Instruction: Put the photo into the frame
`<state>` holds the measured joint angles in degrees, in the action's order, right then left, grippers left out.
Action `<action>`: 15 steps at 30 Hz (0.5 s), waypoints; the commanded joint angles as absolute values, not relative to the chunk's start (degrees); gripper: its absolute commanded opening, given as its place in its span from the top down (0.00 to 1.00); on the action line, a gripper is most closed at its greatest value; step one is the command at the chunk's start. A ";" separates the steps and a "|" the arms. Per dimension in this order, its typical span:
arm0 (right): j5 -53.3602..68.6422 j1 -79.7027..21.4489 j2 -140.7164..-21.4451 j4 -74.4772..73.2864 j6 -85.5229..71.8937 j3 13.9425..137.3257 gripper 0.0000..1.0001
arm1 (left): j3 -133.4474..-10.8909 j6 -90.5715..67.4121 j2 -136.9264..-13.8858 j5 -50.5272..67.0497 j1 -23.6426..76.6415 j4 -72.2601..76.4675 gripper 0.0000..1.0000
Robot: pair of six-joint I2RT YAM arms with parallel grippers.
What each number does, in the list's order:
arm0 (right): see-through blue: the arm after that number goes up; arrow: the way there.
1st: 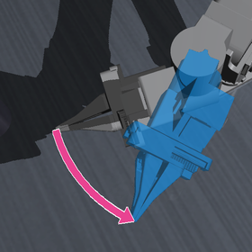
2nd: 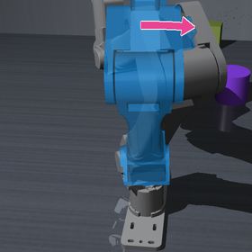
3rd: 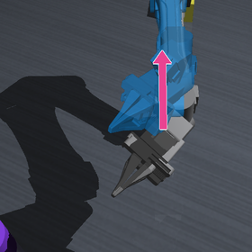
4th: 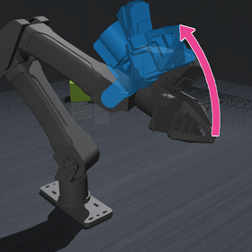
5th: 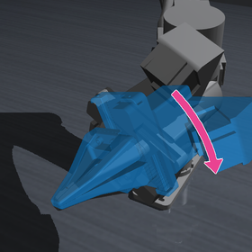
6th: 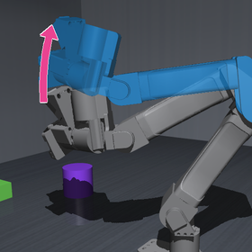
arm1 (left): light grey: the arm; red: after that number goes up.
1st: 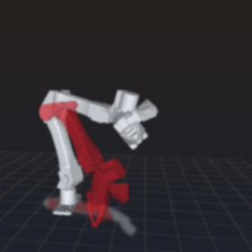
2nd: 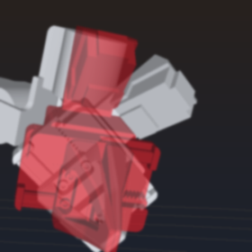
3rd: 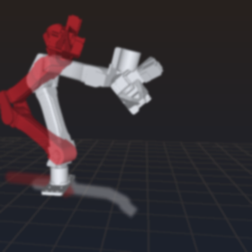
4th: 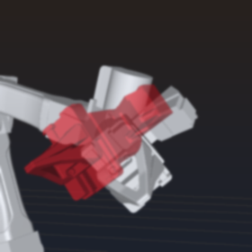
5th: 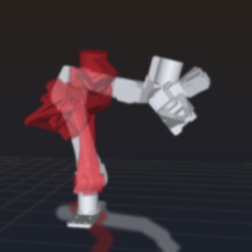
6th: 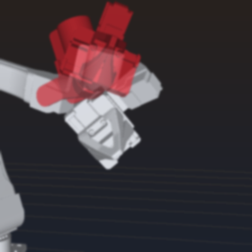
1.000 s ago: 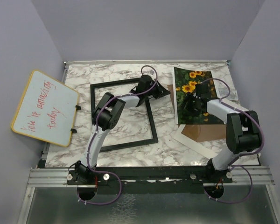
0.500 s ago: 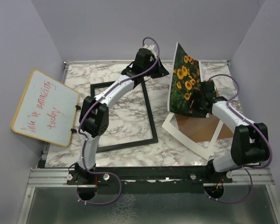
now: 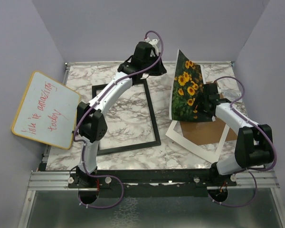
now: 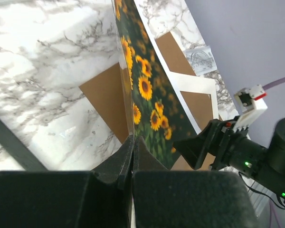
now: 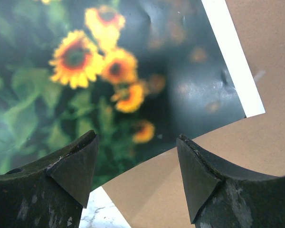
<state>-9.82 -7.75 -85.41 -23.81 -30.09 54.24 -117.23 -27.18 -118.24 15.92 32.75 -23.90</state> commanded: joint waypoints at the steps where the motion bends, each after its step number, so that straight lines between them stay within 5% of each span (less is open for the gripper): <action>1: -12.74 -7.41 -86.98 -24.47 -31.24 52.69 0.28 | -122.47 -21.14 -111.22 10.14 32.86 -29.48 1.00; 15: -12.01 -6.97 -89.12 -21.58 -29.75 52.59 0.28 | -124.30 -12.61 -100.94 0.50 32.41 -33.95 1.00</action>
<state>-11.31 -7.62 -88.95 -23.24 -30.46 52.21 -123.04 -16.12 -103.85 4.60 32.62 -32.86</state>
